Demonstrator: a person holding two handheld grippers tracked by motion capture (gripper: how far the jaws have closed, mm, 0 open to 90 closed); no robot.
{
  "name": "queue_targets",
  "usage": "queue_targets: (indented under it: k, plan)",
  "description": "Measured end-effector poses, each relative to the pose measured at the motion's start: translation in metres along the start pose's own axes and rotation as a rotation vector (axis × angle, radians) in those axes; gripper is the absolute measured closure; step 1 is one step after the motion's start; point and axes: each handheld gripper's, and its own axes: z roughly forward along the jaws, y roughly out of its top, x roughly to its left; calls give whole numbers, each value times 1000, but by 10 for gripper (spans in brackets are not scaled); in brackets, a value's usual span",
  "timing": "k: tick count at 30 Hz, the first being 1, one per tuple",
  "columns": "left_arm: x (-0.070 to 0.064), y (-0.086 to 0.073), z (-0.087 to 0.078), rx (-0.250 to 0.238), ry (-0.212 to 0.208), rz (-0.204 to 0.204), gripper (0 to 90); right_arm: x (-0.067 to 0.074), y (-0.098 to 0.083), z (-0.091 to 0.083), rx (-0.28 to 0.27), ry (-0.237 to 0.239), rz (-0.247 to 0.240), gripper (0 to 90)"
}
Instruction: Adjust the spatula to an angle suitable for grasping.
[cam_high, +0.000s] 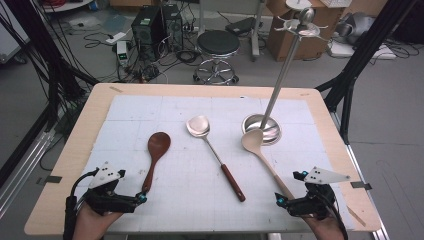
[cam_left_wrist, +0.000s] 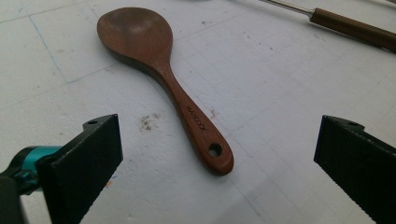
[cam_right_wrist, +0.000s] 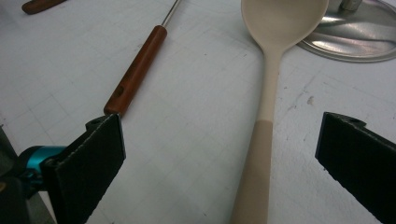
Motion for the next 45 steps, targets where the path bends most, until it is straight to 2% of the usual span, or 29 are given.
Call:
queue_targets:
  k: [9,21,34,39,45]
  plan:
    - [-1,3,4,-6,-4,-1,17,-1,-2,-2,0,4,6,7]
    - [-3,5,10,-7,-27,6,17,0,6,2,-12,22,1,7]
    - [-1,4,9,-15,-40,-3,17,9,36,20,-2,79,-24,7]
    - [-1,3,9,-15,-37,-3,17,16,51,31,5,124,-41,7]
    - [0,3,8,-15,-37,-6,17,23,65,42,-7,154,-47,7]
